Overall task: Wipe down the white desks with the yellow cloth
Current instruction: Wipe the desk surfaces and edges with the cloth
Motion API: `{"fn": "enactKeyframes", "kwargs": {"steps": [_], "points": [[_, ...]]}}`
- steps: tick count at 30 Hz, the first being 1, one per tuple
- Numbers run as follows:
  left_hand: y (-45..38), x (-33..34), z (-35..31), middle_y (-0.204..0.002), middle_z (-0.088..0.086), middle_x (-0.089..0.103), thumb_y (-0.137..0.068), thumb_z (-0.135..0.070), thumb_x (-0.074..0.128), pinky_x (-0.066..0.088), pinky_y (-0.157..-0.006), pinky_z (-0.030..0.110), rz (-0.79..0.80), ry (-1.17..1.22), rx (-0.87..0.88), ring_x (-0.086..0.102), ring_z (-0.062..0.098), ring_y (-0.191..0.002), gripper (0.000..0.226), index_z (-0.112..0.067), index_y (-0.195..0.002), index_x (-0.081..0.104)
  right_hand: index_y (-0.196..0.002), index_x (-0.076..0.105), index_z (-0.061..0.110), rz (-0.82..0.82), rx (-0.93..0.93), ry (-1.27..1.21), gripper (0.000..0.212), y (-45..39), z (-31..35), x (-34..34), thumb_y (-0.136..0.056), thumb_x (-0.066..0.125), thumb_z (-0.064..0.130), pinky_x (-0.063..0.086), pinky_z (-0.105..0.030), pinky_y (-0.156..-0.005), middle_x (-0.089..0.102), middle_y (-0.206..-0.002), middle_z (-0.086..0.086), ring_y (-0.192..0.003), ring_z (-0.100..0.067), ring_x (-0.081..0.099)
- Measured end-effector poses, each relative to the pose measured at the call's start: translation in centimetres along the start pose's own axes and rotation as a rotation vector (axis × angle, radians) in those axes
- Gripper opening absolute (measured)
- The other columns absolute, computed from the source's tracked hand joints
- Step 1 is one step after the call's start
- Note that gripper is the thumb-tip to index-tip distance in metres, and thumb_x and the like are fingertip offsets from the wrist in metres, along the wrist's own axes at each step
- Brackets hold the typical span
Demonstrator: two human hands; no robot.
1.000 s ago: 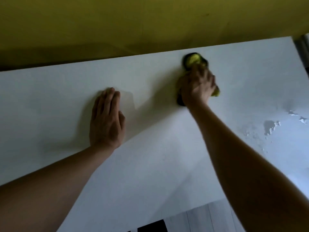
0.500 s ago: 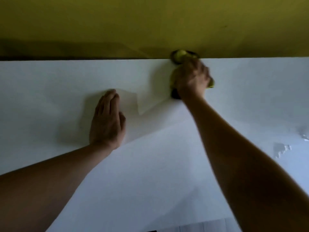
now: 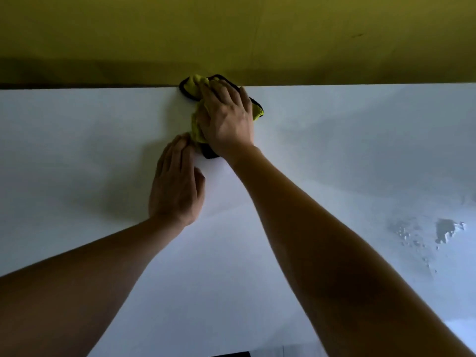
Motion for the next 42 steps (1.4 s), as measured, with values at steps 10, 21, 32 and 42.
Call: {"fn": "enactKeyframes", "kwargs": {"steps": [10, 21, 32, 42], "points": [[0.0, -0.4, -0.5, -0.158, 0.021, 0.041, -0.097, -0.019, 0.034, 0.026, -0.126, 0.044, -0.038, 0.028, 0.049, 0.035, 0.035, -0.150, 0.056, 0.004, -0.147, 0.045, -0.148, 0.048, 0.024, -0.181, 0.465, 0.046, 0.059, 9.6, -20.4, -8.5, -0.091, 0.038, 0.034, 0.027, -0.041, -0.114, 0.046, -0.152, -0.008, -0.135, -0.033, 0.041], [0.5, -0.6, -0.6, -0.157, 0.027, 0.040, -0.096, -0.016, 0.043, 0.025, -0.125, 0.049, -0.036, 0.072, 0.095, 0.035, 0.042, -0.148, 0.056, 0.006, -0.147, 0.045, -0.131, 0.066, 0.016, -0.195, 0.125, -0.065, 0.049, 11.8, -1.5, -2.5, -0.085, 0.068, 0.032, 0.030, -0.051, -0.115, 0.060, -0.139, -0.009, -0.133, -0.032, 0.050], [1.2, -0.3, -2.3, -0.155, 0.017, 0.045, -0.099, -0.020, 0.041, 0.030, -0.119, 0.049, -0.020, 0.014, 0.358, 0.040, 0.038, -0.143, 0.047, -0.014, -0.145, 0.053, -0.149, 0.046, 0.025, -0.186, 0.565, 0.030, 0.051, 27.2, -17.7, -9.2, -0.098, 0.051, 0.030, 0.022, -0.041, -0.119, 0.042, -0.155, -0.006, -0.143, -0.032, 0.034], [1.7, 0.0, -3.2, -0.158, 0.020, 0.042, -0.101, -0.015, 0.041, 0.023, -0.124, 0.048, -0.011, 0.024, 0.276, 0.036, 0.042, -0.146, 0.046, -0.010, -0.145, 0.052, -0.133, 0.063, 0.011, -0.209, 0.281, -0.103, 0.050, 29.5, -2.1, -4.5, -0.086, 0.067, 0.027, 0.026, -0.054, -0.117, 0.057, -0.141, -0.013, -0.137, -0.035, 0.045]]}}
Point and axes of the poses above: each hand's wrist, its own y-axis away from the middle knuckle, its own x-axis out of the palm, z = x × y, the point moved 7 cm from there along -y, towards the middle knuckle
